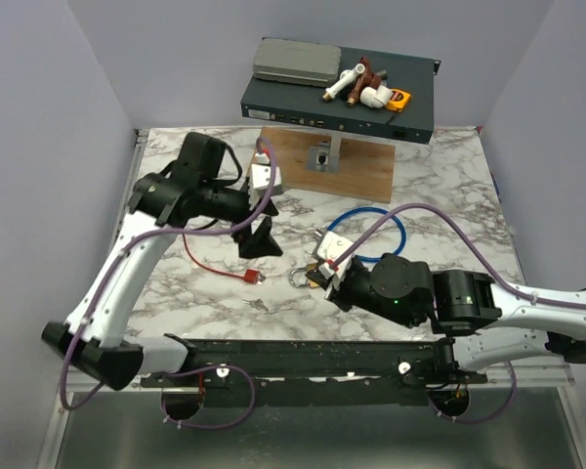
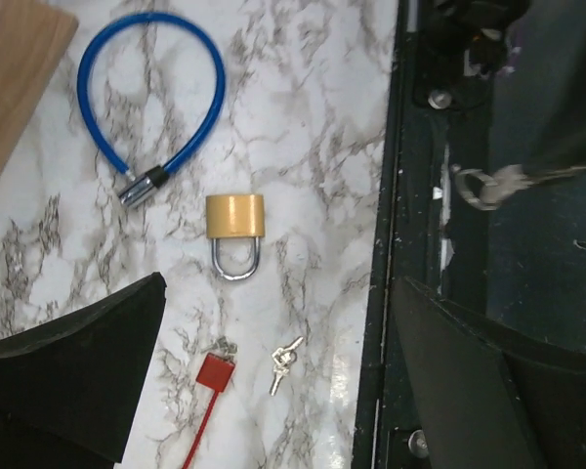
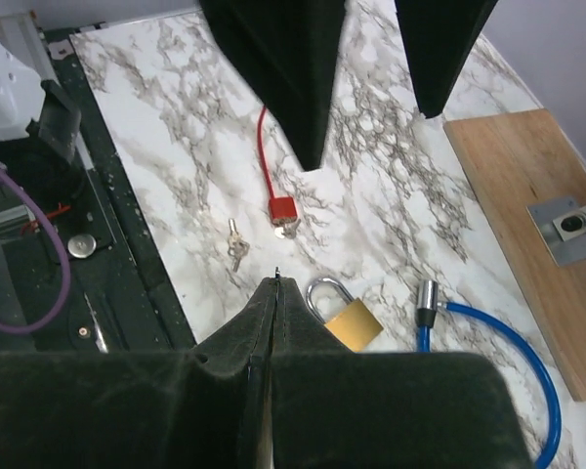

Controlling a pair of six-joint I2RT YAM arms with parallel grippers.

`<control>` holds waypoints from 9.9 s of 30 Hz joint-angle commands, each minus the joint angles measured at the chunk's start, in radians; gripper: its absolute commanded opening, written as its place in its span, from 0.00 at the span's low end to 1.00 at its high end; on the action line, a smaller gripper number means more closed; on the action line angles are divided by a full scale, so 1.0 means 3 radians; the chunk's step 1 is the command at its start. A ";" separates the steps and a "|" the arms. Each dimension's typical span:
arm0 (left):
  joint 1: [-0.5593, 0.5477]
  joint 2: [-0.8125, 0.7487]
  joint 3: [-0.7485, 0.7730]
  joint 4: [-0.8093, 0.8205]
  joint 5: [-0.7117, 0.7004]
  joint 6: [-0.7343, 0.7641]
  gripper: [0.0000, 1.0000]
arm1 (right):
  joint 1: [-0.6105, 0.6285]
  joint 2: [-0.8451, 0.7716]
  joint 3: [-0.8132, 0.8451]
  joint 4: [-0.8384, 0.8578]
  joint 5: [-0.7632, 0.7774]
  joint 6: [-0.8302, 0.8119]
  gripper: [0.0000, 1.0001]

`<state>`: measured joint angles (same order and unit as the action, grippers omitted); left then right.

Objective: Unlock with the key
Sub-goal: Adjust the key.

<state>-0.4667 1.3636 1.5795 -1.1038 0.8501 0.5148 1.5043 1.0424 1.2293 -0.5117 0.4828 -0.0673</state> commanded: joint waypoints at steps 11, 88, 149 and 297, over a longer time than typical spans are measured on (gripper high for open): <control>0.0021 -0.0762 0.0035 -0.1105 0.0935 0.1024 0.70 | 0.0009 0.0657 0.0979 0.0128 -0.0500 0.0030 0.01; -0.0019 -0.0797 -0.0223 0.0627 0.2317 -0.1169 0.00 | -0.0198 -0.0018 -0.0119 0.1572 -0.0877 0.0315 0.01; -0.0314 -0.0438 0.0737 -0.1217 0.1015 0.0518 0.49 | -0.0320 0.0462 0.0947 -0.0227 -0.1016 0.0499 0.01; -0.0675 0.0377 -0.1374 0.1690 -0.1302 -0.0514 0.98 | -0.1029 -0.0860 -0.0230 -0.0248 -0.0365 0.1629 0.01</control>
<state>-0.5991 1.4311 1.2152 -0.8177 0.6132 0.4076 1.1961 0.8188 1.1500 -0.5453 0.2111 0.3851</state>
